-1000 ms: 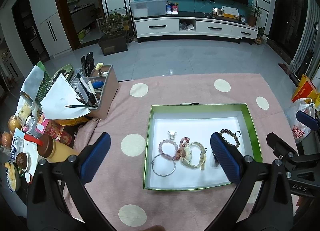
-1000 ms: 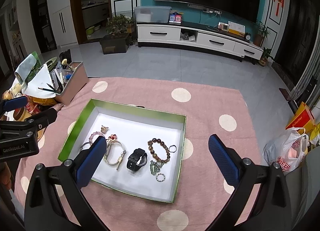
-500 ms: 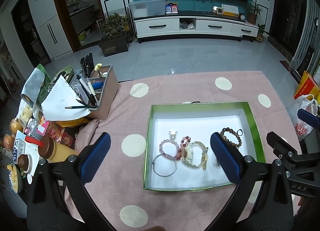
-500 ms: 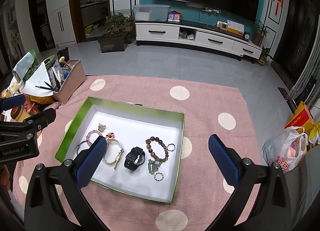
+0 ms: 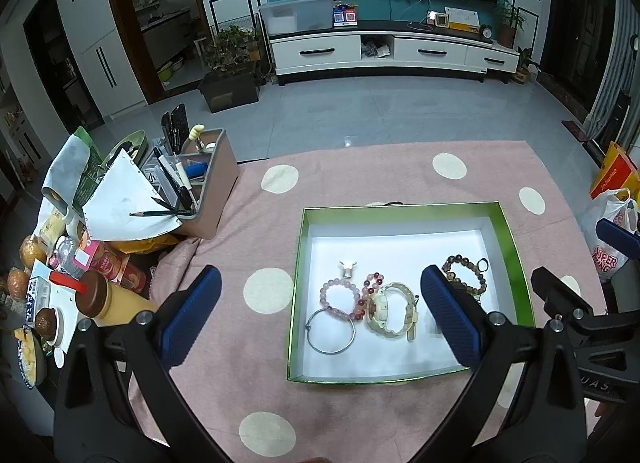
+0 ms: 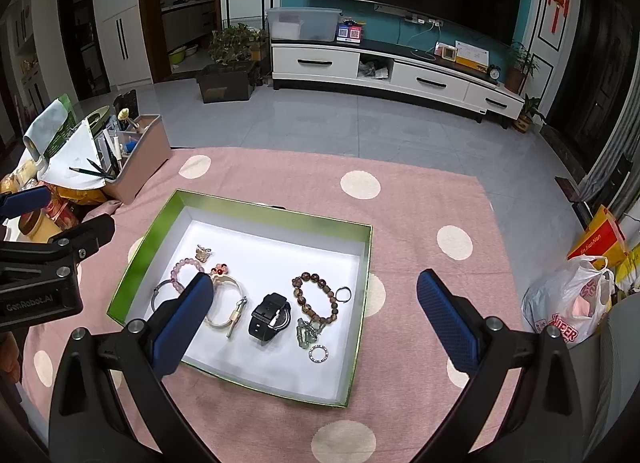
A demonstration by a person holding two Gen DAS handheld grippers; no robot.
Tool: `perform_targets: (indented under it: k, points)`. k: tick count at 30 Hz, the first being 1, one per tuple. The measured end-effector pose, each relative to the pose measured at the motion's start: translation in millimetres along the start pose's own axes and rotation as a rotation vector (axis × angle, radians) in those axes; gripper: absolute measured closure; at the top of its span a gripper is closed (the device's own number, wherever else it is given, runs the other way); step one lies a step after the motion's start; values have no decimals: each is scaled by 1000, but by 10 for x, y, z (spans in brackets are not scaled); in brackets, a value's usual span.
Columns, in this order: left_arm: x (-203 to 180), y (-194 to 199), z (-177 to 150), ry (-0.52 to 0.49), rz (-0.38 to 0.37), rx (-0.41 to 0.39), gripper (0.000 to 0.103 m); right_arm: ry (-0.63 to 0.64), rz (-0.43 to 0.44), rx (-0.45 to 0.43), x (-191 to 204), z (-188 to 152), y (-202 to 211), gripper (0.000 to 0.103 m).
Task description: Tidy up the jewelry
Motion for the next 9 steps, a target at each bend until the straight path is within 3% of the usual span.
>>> perform_targets:
  k: [9]
  points:
    - [-20,-6,-30,6,13,7,2,-1,0,0,2,0,0,1]
Point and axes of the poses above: each gripper's, at about its wrist camera, not at the fingertips, and y roughly against the way its jaws point, x to its left, z to its top, the point moved 8 cm from there along -y, roughly the way its jaws point, and after that the axes turned 9 degrees about -z, right-handed, at the moved point
